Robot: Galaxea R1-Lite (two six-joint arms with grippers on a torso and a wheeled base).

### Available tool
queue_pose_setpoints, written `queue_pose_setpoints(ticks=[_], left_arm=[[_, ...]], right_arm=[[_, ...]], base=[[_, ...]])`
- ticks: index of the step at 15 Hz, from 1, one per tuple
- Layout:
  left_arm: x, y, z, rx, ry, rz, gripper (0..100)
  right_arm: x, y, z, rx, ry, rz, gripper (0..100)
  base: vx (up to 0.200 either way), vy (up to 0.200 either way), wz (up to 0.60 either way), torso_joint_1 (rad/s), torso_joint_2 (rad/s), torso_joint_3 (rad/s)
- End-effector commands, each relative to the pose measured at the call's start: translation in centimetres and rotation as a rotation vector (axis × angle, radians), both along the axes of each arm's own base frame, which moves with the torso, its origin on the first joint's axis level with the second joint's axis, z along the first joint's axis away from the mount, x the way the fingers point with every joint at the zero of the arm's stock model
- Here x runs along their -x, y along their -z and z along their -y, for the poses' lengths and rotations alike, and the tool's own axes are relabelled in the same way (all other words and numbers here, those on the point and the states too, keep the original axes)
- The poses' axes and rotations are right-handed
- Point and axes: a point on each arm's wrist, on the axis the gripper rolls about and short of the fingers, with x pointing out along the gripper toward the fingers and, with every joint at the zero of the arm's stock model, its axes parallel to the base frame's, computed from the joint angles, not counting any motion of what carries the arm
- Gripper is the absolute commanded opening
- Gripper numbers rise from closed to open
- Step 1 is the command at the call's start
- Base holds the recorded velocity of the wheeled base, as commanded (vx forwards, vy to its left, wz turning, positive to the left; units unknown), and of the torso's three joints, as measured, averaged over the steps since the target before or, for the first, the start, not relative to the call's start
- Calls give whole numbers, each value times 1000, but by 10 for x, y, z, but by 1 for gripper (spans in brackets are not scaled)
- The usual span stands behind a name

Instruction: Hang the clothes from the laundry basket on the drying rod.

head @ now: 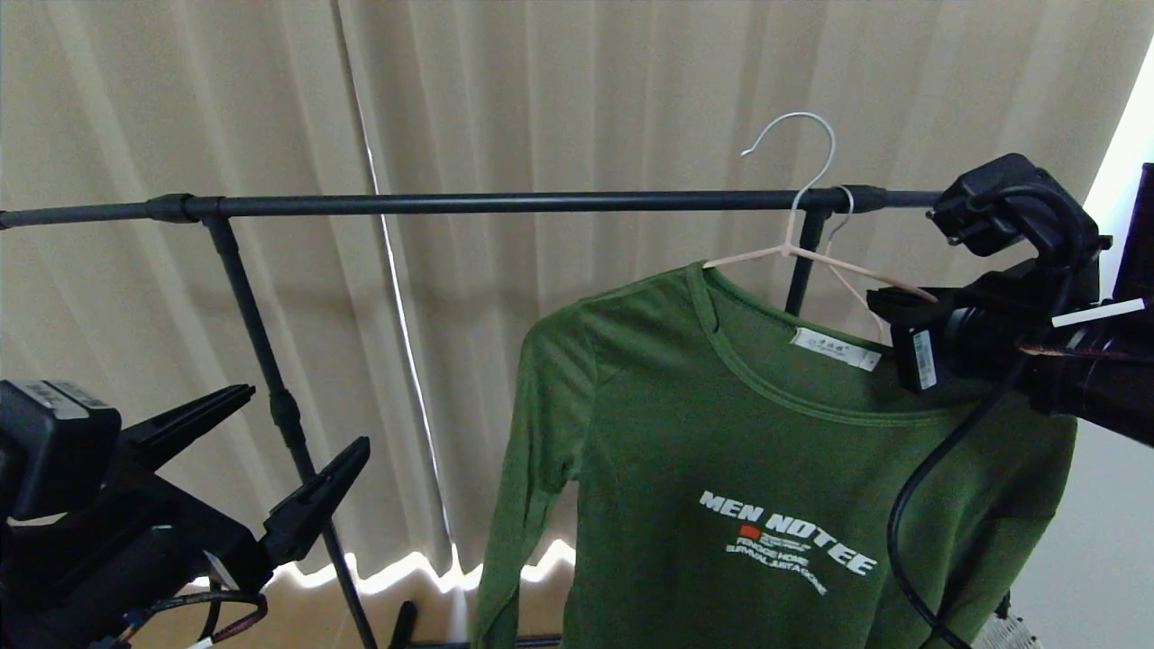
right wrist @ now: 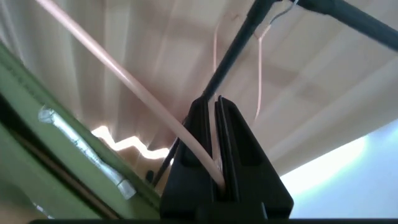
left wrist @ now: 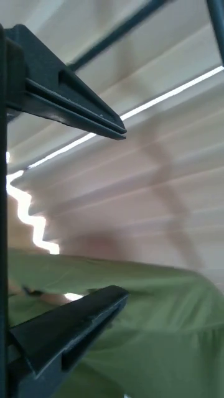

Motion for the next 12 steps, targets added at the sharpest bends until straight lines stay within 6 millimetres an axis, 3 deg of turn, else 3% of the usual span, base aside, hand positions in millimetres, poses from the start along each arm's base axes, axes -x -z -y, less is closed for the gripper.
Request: queue_pose_setpoints(ticks=[1, 8, 12], left_arm=[[0, 1, 0, 0, 0, -2, 100], [1, 3, -1, -7, 0, -9, 100], [2, 4, 0, -11, 4, -13, 100]], right_arm=[[-1, 3, -6, -14, -15, -12, 0], [-16, 12, -14, -11, -13, -47, 0], [-24, 16, -19, -13, -9, -61, 0]], base=[[200, 0, 0, 7, 2, 2], [200, 0, 0, 0, 3, 2], [0, 0, 0, 0, 0, 0]])
